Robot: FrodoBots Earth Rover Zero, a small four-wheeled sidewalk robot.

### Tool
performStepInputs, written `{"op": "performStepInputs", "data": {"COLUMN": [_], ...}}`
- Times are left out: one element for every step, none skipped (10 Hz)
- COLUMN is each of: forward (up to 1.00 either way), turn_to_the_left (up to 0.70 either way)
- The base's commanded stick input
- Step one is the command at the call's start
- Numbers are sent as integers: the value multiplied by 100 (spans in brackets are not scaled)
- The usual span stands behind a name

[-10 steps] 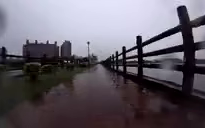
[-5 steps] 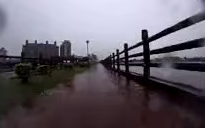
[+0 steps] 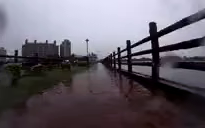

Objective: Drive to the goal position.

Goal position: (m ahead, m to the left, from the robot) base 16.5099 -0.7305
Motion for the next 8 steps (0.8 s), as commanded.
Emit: {"op": "performStepInputs", "data": {"forward": [100, 100, 100, 100, 100, 100, 100, 100], "turn_to_the_left": [0, 0, 0, 0, 0, 0, 0, 0]}}
